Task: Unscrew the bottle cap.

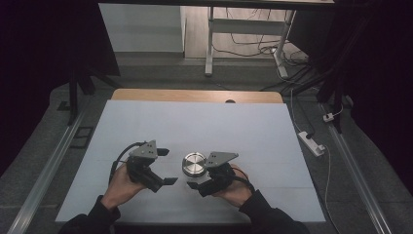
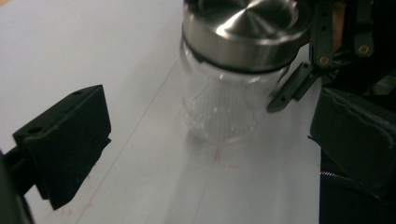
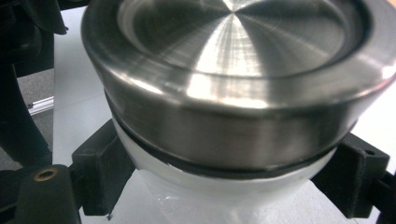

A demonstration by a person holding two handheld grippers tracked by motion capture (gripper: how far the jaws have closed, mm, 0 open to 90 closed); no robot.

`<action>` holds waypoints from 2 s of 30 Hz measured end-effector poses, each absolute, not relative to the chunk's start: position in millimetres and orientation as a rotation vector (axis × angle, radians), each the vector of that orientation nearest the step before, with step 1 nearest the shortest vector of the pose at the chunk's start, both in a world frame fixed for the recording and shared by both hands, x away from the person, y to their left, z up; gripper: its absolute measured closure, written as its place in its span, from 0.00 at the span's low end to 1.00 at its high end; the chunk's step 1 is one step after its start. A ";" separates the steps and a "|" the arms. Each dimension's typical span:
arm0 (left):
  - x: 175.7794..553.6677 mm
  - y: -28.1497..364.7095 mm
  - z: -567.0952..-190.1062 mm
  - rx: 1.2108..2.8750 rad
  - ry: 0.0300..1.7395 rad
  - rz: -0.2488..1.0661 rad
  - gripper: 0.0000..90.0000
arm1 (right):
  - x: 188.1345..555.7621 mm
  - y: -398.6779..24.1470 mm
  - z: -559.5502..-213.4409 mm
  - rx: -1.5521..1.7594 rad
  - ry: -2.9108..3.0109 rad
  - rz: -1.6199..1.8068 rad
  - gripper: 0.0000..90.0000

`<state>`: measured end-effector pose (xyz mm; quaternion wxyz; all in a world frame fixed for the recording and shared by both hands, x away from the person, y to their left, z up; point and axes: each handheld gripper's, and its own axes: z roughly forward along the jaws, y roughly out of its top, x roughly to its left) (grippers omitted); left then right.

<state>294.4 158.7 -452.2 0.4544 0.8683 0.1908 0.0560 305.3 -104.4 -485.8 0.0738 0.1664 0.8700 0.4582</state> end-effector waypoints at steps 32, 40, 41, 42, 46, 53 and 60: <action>323.7 111.4 -448.8 2.131 0.114 -0.021 0.20 | 301.2 -98.3 -485.6 0.377 2.657 1.411 0.17; 319.4 105.5 -448.6 2.135 0.283 0.065 0.21 | 304.6 -99.0 -485.9 0.459 2.614 1.367 0.17; 318.9 104.6 -448.4 2.134 0.309 0.076 0.21 | 305.3 -99.2 -486.0 0.472 2.612 1.362 0.17; 318.0 103.3 -448.2 2.130 0.340 0.088 0.21 | 305.7 -99.3 -486.0 0.486 2.605 1.357 0.17; 314.5 96.3 -445.4 2.138 0.459 0.146 0.21 | 307.9 -99.4 -486.0 0.539 2.578 1.339 0.17; 313.0 87.2 -443.8 2.143 0.547 0.189 0.11 | 310.6 -100.4 -486.4 0.586 2.555 1.317 0.17; 317.0 108.0 -431.1 2.176 0.382 0.117 0.04 | 310.5 -103.0 -484.7 0.546 2.578 1.368 0.17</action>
